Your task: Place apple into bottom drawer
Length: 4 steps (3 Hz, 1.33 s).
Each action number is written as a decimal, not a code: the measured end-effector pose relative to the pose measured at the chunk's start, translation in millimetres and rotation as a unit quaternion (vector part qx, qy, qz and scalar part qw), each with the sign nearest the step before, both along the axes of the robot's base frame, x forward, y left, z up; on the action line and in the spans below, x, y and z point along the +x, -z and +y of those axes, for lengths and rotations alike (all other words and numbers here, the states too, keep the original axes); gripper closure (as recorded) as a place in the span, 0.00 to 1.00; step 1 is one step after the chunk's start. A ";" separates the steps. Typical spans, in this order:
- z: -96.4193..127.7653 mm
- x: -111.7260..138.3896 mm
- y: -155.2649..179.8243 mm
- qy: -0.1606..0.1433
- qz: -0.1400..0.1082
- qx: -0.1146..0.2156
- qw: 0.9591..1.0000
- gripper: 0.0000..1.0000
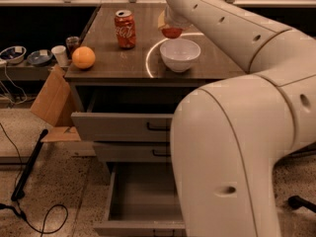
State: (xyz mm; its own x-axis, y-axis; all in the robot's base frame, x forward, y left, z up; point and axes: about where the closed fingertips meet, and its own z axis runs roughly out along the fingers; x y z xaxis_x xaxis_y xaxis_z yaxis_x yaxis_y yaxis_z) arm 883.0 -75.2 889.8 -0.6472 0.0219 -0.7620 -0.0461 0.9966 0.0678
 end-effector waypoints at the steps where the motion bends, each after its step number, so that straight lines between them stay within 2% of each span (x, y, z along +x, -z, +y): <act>1: -7.8 -21.4 -28.0 -0.010 -0.025 0.003 1.000 1.00; 2: -11.8 -50.0 -53.8 -0.033 -0.045 0.017 0.998 1.00; 3: -17.5 -89.0 -76.0 -0.057 -0.062 0.031 0.996 1.00; 4: -22.5 -114.1 -85.0 -0.077 -0.065 0.033 0.994 1.00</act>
Offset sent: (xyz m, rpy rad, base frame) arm -0.0932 -0.0187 0.0891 0.0723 -0.1493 0.1278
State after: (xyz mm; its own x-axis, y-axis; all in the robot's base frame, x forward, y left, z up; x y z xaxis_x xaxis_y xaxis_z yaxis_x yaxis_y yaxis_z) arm 769.0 -97.7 974.7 -0.5429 -0.0158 -0.8397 -0.2096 0.9707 0.1172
